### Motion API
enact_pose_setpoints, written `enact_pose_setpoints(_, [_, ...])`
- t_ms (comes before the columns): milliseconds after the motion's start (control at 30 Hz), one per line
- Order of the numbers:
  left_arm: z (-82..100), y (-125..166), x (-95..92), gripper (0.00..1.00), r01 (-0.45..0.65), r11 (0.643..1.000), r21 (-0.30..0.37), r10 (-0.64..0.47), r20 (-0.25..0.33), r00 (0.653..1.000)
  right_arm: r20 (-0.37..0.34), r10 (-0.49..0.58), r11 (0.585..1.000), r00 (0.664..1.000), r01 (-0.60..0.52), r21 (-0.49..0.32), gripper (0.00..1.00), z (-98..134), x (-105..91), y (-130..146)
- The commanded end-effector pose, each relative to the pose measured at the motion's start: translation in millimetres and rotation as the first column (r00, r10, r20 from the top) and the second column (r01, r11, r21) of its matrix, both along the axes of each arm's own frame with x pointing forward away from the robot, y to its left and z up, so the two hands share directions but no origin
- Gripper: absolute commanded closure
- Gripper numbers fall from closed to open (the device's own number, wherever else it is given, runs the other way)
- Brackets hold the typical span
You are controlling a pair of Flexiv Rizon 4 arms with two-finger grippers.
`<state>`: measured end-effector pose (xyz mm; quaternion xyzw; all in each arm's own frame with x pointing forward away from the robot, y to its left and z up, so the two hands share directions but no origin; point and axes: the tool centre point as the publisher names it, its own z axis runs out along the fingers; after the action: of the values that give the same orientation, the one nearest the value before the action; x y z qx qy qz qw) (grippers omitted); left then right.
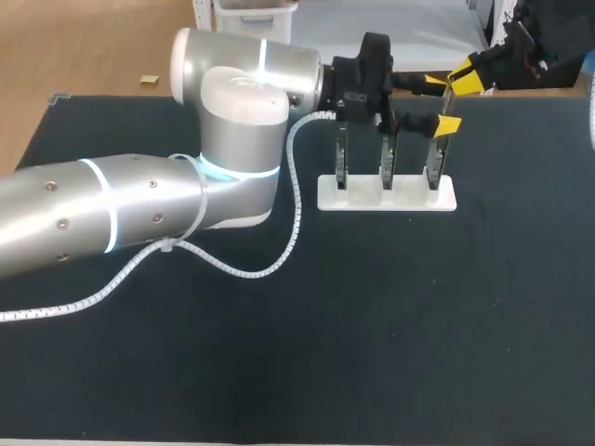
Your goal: Pick up the optical module with the left hand, and insert it into the network port with the right hand.
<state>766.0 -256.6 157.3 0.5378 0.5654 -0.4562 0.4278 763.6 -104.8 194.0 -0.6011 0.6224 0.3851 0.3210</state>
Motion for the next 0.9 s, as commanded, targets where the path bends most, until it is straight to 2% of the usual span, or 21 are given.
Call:
enact_pose_setpoints(33, [4.0, 3.2, -3.9, 0.0, 0.001, 0.996, 0.09, -0.004, 0.026, 1.0, 0.002, -0.001, 1.0, 1.0, 0.001, 0.002, 1.0, -0.3, 0.8, 0.0])
enact_pose_setpoints(333, [-1.9, 9.8, -6.2, 0.0, 0.025, 0.986, 0.162, -0.03, 0.026, 0.999, 0.003, -0.006, 1.0, 1.0, 0.006, -0.001, 1.0, 0.1, 0.9, -1.8])
enact_pose_setpoints(500, [-3.2, 15.2, -5.3, 0.0, 0.012, 0.976, 0.216, -0.023, 0.05, 0.998, 0.004, -0.007, 1.0, 1.0, 0.007, 0.0, 1.0, 0.2, 0.9, -2.1])
enact_pose_setpoints(667, [-13.0, 17.8, -3.9, 0.0, 0.022, 0.956, 0.294, -0.028, 0.014, 1.0, 0.003, -0.005, 1.0, 1.0, 0.005, 0.0, 1.0, 0.1, 0.7, -2.4])
enact_pose_setpoints(767, [-17.8, 15.6, -5.4, 0.0, 0.031, 0.937, 0.347, -0.04, 0.017, 0.999, 0.005, -0.006, 1.0, 1.0, 0.006, 0.001, 1.0, 0.0, 0.7, -2.4])
enact_pose_setpoints(900, [-22.0, 16.2, -5.4, 0.0, 0.027, 0.932, 0.362, -0.038, 0.022, 0.999, 0.007, -0.006, 1.0, 1.0, 0.006, 0.005, 1.0, 0.5, 0.4, -1.7])
